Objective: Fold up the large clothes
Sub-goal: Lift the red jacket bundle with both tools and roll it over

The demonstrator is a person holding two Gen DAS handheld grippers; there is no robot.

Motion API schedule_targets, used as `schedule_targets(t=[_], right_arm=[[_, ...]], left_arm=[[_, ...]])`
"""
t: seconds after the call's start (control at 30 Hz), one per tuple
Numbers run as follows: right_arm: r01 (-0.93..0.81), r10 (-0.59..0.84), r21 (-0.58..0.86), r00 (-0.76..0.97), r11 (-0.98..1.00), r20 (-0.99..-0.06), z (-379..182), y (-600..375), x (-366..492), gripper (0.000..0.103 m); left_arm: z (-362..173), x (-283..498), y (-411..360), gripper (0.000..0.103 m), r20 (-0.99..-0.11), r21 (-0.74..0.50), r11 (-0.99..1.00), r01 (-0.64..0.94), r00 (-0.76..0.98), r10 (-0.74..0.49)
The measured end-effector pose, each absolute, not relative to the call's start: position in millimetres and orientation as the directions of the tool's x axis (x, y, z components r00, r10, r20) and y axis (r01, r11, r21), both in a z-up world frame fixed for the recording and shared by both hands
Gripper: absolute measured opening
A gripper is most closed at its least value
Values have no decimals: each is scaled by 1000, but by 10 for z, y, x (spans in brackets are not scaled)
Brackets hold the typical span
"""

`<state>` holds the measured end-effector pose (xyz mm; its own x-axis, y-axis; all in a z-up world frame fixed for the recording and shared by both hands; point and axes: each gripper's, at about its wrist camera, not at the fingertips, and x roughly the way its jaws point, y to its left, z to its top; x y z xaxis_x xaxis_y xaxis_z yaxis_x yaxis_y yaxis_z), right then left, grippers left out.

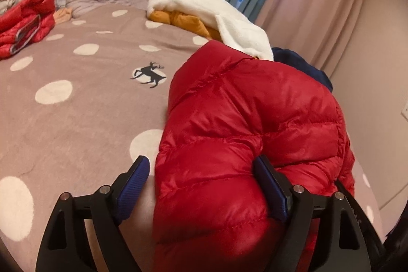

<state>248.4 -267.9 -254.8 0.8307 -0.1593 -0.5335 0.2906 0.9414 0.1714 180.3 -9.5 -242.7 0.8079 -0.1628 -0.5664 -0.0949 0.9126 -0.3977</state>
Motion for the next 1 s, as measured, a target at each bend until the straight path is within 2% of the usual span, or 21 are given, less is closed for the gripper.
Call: schedule_targets(t=[0.07,0.1,0.13,0.17,0.3,0.37,0.47,0.5,0.53,0.63,0.73,0.83,0.9,1.0], right_arm=[[274,-138,200,847,941,-514,-2520,-2709,2419,47],[277,-135,211,847,937,-514,-2504,-2733,2402,60],[297,-147,216,841,930,-521,-2487,-2757,2378,78],[325,-160,233,832,917,-532,-2468,-2802,2343,84],[288,-90,368,878,884,-471,-2349,-2957,2140,83],[263,-73,412,903,872,-423,-2255,-3015,2032,86],[225,-40,467,927,855,-372,-2184,-3097,1898,94],[223,-33,485,929,846,-370,-2184,-3129,1874,99],[225,-22,505,927,833,-375,-2199,-3167,1864,102],[257,20,571,901,780,-432,-2323,-3315,1914,102],[276,72,621,877,734,-474,-2438,-3388,1943,102],[253,198,732,861,633,-469,-2610,-3457,1961,103],[253,293,799,836,545,-464,-2777,-3473,2017,103],[307,366,813,775,495,-515,-2957,-3424,2133,102]], left_arm=[[-2377,1761,-83,83,-565,-379,920,-100,812,-145],[-2362,1745,-92,83,-564,-362,927,-102,815,-131],[-2328,1716,-107,83,-563,-332,937,-108,820,-105],[-2288,1683,-120,83,-558,-308,946,-104,825,-92],[-2162,1556,-88,83,-539,-273,959,-79,838,-85],[-2103,1497,-16,83,-524,-284,957,-64,846,-99],[-2075,1478,188,92,-514,-356,931,-74,848,-129],[-2088,1505,268,93,-517,-403,912,-77,841,-158],[-2120,1531,367,93,-522,-467,881,-77,828,-205],[-2306,1675,632,94,-518,-681,728,-83,757,-398],[-2496,1825,742,94,-489,-803,585,-114,688,-536],[-2669,1994,685,95,-451,-860,501,-97,605,-656],[-2752,2109,555,95,-482,-854,512,-96,518,-707],[-2877,2202,385,99,-472,-869,487,-87,444,-762]])
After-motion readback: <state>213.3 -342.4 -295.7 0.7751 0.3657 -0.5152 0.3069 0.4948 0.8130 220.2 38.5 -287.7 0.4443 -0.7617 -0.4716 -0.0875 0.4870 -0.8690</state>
